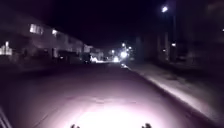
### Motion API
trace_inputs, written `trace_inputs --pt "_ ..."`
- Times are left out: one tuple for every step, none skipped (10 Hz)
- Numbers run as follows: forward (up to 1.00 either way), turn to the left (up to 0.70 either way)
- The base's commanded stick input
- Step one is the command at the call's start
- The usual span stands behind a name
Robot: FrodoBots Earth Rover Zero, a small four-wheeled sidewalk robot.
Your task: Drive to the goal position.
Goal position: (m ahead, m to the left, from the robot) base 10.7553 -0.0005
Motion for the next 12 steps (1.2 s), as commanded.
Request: trace_inputs --pt "0.70 0.00" --pt "0.70 0.00" --pt "0.70 -0.04" --pt "0.70 -0.21" --pt "0.70 -0.35" --pt "0.70 -0.27" --pt "0.70 -0.03" --pt "0.70 -0.15" --pt "0.70 -0.33" --pt "0.70 -0.33" --pt "0.70 -0.19" --pt "0.70 -0.05"
